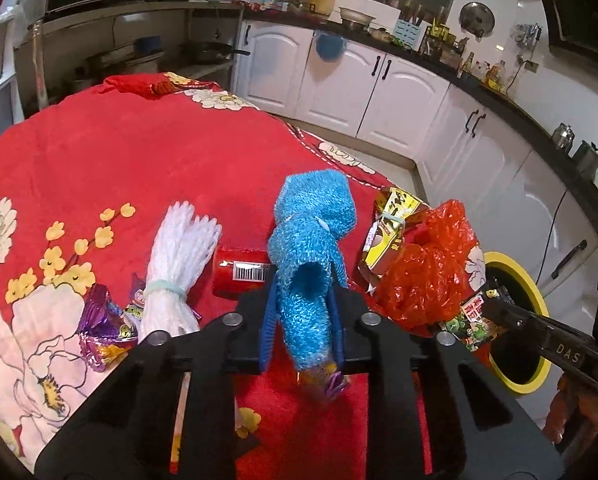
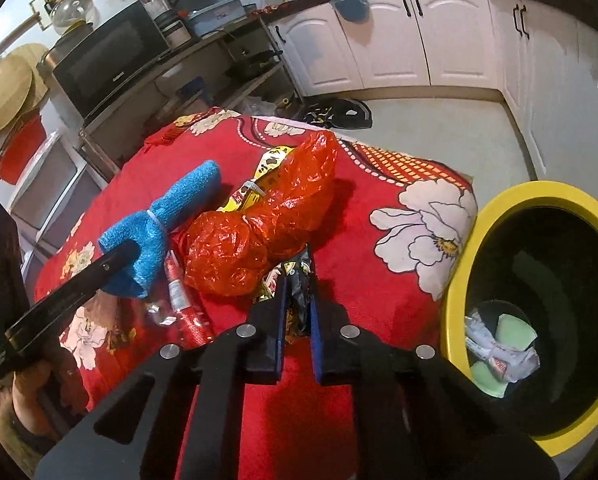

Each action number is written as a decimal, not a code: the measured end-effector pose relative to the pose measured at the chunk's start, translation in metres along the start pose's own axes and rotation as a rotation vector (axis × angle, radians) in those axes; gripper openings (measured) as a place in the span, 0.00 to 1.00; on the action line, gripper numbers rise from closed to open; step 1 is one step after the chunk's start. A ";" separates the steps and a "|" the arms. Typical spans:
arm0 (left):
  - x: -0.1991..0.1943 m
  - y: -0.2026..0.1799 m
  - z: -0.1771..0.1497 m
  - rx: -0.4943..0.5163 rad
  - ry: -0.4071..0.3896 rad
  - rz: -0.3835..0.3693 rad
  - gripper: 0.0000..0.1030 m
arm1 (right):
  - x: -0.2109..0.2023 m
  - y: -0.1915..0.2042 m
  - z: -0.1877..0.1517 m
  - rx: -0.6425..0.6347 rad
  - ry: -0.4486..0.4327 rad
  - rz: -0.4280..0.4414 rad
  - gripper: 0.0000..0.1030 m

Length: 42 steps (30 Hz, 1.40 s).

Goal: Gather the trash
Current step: 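Carry the blue scrubber and snack packet over the yellow bin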

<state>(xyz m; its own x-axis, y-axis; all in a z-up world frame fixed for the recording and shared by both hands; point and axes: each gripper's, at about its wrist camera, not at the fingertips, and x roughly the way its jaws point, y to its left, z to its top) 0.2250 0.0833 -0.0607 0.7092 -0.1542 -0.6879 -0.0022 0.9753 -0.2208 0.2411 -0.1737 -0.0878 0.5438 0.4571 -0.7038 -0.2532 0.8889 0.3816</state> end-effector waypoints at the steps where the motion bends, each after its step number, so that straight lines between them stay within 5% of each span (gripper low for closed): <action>1: -0.001 0.000 0.000 -0.001 -0.003 -0.002 0.13 | -0.002 -0.001 0.000 -0.002 -0.002 -0.001 0.09; 19: -0.049 0.001 0.006 -0.025 -0.108 -0.035 0.12 | -0.036 0.007 0.001 -0.042 -0.052 0.000 0.07; 42: -0.066 -0.080 0.004 0.123 -0.133 -0.141 0.12 | -0.102 -0.014 0.011 -0.045 -0.175 -0.042 0.07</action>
<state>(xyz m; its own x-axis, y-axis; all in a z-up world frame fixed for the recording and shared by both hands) 0.1807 0.0165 0.0050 0.7832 -0.2757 -0.5574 0.1834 0.9589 -0.2167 0.1979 -0.2326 -0.0150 0.6844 0.4112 -0.6021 -0.2609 0.9092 0.3244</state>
